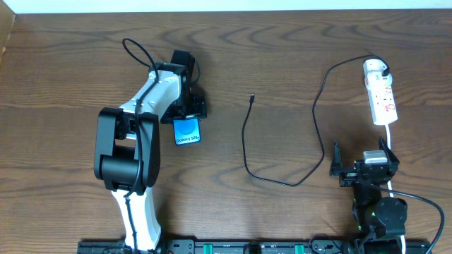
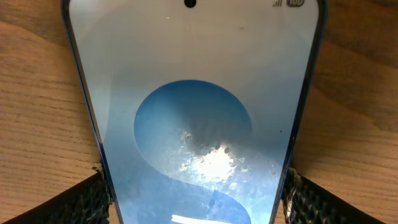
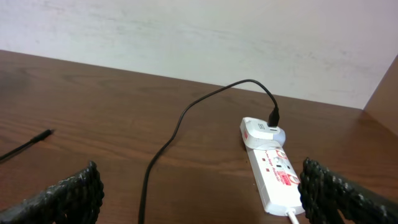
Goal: Plug charger to phone and switch on socket
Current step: 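Close the left gripper on the phone and lift it upright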
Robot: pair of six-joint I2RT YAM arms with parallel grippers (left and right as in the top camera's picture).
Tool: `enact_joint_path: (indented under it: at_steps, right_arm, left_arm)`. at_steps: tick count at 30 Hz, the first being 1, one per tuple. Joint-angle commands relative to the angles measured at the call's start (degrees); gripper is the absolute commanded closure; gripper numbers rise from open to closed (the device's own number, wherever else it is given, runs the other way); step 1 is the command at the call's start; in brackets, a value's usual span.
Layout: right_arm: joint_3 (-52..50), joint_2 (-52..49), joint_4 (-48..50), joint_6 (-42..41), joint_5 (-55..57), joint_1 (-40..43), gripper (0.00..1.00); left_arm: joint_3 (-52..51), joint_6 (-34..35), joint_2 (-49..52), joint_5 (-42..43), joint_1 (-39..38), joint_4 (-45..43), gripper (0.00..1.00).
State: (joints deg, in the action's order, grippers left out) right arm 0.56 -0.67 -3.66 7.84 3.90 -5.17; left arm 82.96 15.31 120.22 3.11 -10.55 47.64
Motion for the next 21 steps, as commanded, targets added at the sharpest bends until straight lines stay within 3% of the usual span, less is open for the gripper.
enact_joint_path:
  at_steps: [1, 21]
  right_arm:
    - [-0.26, 0.37, -0.13, 0.39, 0.46, -0.42, 0.01]
    - [-0.26, 0.37, -0.13, 0.39, 0.46, -0.39, 0.01]
  left_arm:
    - [-3.13, -0.42, 4.55, -1.18, -0.20, -0.37, 0.13]
    - [-3.13, 1.09, 4.55, -1.18, -0.20, -1.07, 0.14]
